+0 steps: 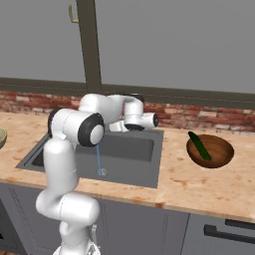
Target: Pick the avocados from the sink and place them in one bowl. Place the cucumber in the other bowl. Then turn off the sink faucet.
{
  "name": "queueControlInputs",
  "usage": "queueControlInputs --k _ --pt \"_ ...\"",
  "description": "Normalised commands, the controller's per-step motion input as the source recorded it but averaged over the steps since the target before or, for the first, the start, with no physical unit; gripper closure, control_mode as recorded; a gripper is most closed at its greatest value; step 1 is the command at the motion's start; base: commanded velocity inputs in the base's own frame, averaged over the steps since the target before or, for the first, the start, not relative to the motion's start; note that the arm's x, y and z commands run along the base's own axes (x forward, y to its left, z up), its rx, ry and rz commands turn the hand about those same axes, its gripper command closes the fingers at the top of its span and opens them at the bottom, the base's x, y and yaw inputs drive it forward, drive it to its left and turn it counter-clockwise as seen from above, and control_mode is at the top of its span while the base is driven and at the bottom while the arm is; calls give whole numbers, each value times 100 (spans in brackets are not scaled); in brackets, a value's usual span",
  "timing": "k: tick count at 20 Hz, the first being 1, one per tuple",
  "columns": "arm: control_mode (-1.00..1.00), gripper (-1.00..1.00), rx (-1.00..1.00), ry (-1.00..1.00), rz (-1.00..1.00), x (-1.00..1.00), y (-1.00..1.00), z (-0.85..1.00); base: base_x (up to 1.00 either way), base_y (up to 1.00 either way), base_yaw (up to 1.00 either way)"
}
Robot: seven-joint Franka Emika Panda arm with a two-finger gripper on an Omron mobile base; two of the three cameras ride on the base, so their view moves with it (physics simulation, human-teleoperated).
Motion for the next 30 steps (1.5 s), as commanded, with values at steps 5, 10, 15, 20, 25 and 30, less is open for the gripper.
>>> queueControlInputs --k 5,10,15,20,25,30 --pt "-100 -100 0 0 5 32 0 -14 0 0 0" --pt "-100 -100 0 0 6 34 0 -16 0 0 0" --pt "-100 -100 0 0 5 32 0 -18 0 0 0" --pt "-100 -100 0 0 2 32 0 -22 0 0 0" --pt "-100 -100 1 0 0 31 0 -20 0 0 0" --pt "-100 -100 2 0 0 27 0 -10 0 0 0"
